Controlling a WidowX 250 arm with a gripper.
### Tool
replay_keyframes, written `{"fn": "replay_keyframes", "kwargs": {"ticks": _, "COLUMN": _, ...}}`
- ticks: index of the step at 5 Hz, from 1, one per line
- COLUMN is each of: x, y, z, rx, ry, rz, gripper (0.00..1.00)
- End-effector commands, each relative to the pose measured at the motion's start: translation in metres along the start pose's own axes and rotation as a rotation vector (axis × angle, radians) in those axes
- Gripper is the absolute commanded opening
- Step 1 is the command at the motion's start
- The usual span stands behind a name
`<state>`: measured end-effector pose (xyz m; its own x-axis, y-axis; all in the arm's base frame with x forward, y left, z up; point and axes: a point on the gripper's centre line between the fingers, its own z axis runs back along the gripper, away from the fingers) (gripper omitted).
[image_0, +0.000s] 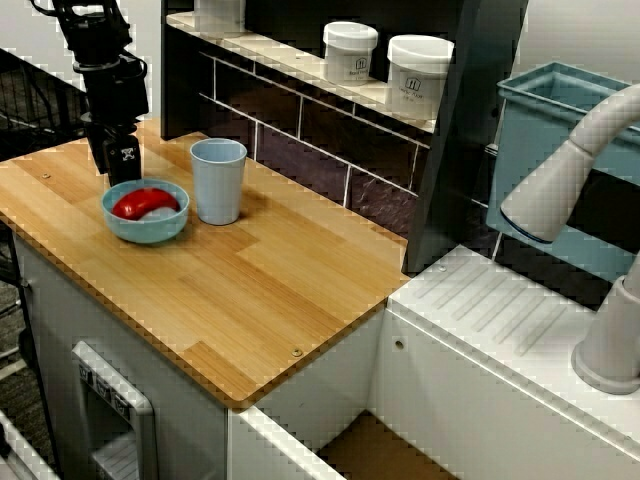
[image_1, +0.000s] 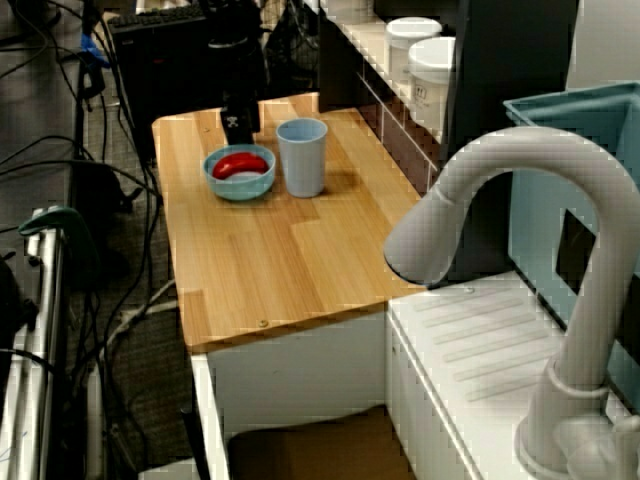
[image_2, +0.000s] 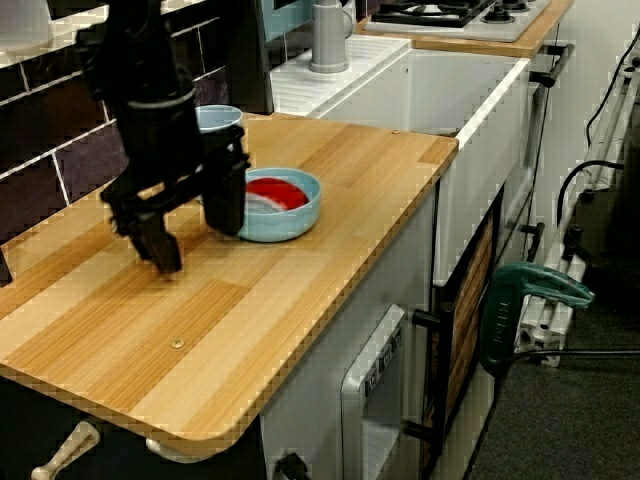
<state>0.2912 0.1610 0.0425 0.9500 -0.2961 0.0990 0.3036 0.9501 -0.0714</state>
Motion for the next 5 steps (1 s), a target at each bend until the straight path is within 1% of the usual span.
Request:
{"fn": "replay_keyframes", "kwargs": {"ticks": 1, "x": -0.003, "y": -0.034, "z": 0.021, "rx": 0.043, "ry": -0.064, "rz": -0.04, "gripper": 1.0}}
{"fn": "replay_keyframes", "kwargs": {"ticks": 2, "x": -0.005, "y": -0.047, "z": 0.014, "rx": 0.05, "ry": -0.061, "rz": -0.045, "gripper": 1.0}}
{"fn": "replay_keyframes", "kwargs": {"ticks": 3, "x": -0.005, "y": -0.055, "z": 0.008, "rx": 0.059, "ry": -0.055, "rz": -0.043, "gripper": 1.0}}
{"fn": "replay_keyframes", "kwargs": {"ticks": 5, "x": -0.005, "y": -0.065, "z": 0.011, "rx": 0.019, "ry": -0.056, "rz": -0.026, "gripper": 1.0}}
